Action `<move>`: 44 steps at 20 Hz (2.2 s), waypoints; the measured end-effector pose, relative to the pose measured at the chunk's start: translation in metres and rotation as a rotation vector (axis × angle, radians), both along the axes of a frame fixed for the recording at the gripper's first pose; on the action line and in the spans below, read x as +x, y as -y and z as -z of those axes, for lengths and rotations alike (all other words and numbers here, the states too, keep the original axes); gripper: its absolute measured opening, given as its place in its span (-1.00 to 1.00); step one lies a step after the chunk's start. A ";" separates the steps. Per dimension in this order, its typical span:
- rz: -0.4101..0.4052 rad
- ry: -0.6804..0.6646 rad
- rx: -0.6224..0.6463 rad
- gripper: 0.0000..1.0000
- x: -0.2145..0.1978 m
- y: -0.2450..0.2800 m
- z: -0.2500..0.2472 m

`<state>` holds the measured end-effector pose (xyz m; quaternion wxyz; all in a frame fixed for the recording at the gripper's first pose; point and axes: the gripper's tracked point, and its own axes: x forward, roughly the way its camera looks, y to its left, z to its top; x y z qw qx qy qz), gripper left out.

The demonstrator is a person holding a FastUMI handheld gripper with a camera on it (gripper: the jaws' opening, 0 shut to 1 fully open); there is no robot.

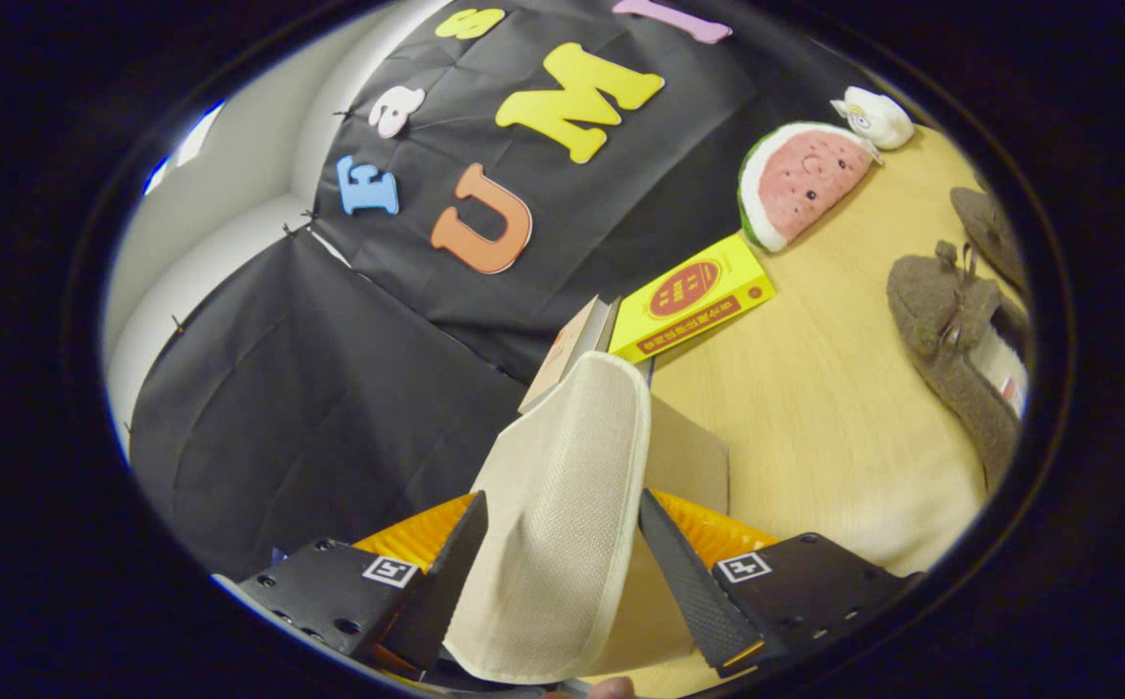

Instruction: Open the storage box then place both shoes into the box .Put the left shoe in first, then the right shoe, with the right side of both shoes facing outward in a uniform manner.

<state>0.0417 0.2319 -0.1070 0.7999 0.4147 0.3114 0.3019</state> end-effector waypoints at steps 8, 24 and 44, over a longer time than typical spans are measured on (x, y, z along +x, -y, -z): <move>-0.011 -0.086 0.071 0.62 -0.007 0.000 0.007; 0.009 0.239 -0.117 -1.00 -0.026 -0.036 -0.160; -0.200 0.474 -0.353 0.60 -0.050 -0.269 -0.210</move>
